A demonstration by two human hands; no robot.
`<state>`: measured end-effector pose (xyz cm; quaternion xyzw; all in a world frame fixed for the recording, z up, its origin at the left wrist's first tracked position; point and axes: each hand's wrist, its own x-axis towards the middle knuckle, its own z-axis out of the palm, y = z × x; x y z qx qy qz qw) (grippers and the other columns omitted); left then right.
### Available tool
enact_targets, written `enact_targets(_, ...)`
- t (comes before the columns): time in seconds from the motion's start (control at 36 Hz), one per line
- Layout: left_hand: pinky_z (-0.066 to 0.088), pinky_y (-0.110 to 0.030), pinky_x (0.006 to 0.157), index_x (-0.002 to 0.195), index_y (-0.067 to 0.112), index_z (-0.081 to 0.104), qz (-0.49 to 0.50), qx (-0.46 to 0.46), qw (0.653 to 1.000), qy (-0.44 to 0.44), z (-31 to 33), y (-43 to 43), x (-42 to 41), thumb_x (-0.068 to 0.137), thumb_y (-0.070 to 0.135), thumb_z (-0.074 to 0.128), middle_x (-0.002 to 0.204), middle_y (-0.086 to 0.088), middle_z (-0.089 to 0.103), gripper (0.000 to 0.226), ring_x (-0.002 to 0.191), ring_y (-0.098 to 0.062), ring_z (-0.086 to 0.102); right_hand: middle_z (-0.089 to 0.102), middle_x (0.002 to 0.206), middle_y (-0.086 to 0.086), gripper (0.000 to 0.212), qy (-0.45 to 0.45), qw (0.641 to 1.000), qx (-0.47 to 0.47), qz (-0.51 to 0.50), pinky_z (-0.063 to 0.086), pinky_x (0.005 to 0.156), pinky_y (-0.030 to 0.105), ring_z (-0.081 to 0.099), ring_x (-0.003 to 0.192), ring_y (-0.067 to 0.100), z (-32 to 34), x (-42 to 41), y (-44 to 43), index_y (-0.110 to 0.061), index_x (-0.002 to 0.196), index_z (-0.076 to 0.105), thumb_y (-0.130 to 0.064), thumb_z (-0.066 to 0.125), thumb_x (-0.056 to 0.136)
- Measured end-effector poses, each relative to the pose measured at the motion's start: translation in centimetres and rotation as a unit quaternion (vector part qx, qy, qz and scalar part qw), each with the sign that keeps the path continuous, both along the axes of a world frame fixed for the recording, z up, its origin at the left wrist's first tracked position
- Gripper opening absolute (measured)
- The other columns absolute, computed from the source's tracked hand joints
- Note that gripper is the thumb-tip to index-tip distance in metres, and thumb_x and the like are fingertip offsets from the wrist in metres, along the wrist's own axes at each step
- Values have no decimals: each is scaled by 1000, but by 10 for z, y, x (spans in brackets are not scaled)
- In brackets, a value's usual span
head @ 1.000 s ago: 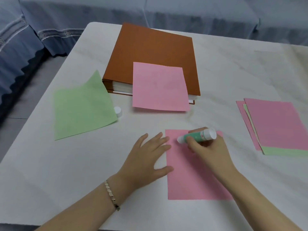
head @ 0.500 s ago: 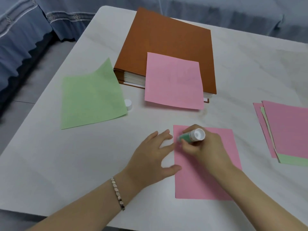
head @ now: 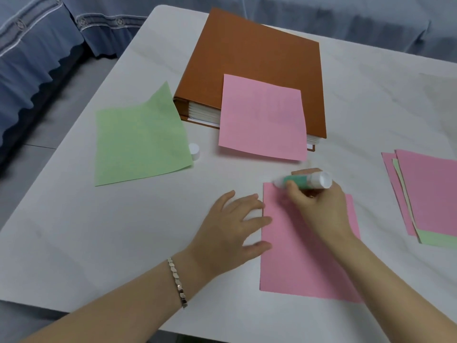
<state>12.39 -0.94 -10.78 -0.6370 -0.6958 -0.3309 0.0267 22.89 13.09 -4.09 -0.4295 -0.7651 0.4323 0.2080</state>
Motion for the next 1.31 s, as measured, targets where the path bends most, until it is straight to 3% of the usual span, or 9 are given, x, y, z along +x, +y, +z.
enact_targets(0.11, 33, -43, 100, 94, 20, 74, -12, -14, 1000, 4, 1, -1, 1, 80, 45, 59, 114, -2, 66, 32, 113, -17, 56, 67, 70, -11, 11, 6, 999, 0, -44, 43, 59, 18, 61, 64, 3, 6, 16, 2, -30, 72, 62, -21, 63, 79)
enact_targets(0.22, 35, -42, 99, 95, 18, 74, -21, -17, 999, 22, 1, -1, 1, 82, 42, 57, 110, 1, 68, 32, 110, -18, 59, 67, 76, -14, 9, -12, 1000, -8, 14, 41, 59, 7, 60, 67, -5, 11, 25, -4, -27, 76, 64, -19, 69, 77)
enact_targets(0.33, 37, -41, 96, 91, 18, 74, -27, -4, 999, 32, 1, -1, 2, 82, 40, 58, 102, 2, 70, 29, 106, -16, 61, 66, 76, -22, 17, -15, 995, -30, 97, 41, 59, 7, 57, 62, -2, 11, 22, -14, -27, 75, 64, -11, 69, 76)
enact_targets(0.47, 37, -39, 96, 87, 19, 75, -23, 4, 1000, 12, 2, 0, 2, 79, 39, 60, 98, 4, 69, 26, 106, -13, 59, 65, 75, -15, 12, -51, 988, -20, 148, 41, 57, 12, 54, 60, 0, 4, 9, -15, -20, 77, 63, -10, 69, 74)
enact_targets(0.75, 36, -38, 97, 87, 20, 74, -27, -21, 999, 6, 4, 0, 1, 79, 39, 60, 97, 6, 69, 25, 105, -12, 61, 68, 76, 2, 11, -24, 995, 5, 98, 46, 63, 23, 57, 67, 13, -3, -10, -6, -17, 77, 60, -9, 68, 76)
enact_targets(0.89, 35, -38, 97, 94, 21, 74, -26, -28, 999, 22, 7, -1, 2, 81, 39, 58, 99, 5, 69, 27, 105, -13, 60, 60, 74, -19, 10, -1, 999, 17, 31, 38, 59, 1, 54, 64, -13, -1, -8, -1, -18, 85, 62, -13, 68, 79)
enact_targets(1.03, 35, -40, 97, 97, 26, 74, -34, -21, 998, 43, 7, -2, 2, 84, 37, 55, 100, 1, 68, 25, 107, -15, 55, 67, 79, -18, 8, 3, 999, -1, 40, 40, 63, 4, 59, 72, -8, 11, 14, -6, -23, 79, 66, -15, 70, 77)
enact_targets(1.11, 36, -40, 96, 94, 27, 75, -32, -20, 998, 45, 6, -2, 2, 84, 36, 55, 101, 0, 69, 24, 106, -15, 54, 65, 77, -27, 25, -15, 996, -26, 89, 40, 60, 4, 59, 65, -6, 11, 26, -17, -31, 72, 62, -8, 70, 76)
enact_targets(1.31, 36, -40, 97, 92, 26, 75, -31, -21, 998, 46, 5, -1, 2, 84, 35, 56, 101, 0, 69, 22, 106, -16, 55, 67, 73, -5, 16, -29, 993, -43, 101, 42, 57, 10, 53, 58, 0, 1, 22, -19, -19, 78, 65, -4, 69, 74)
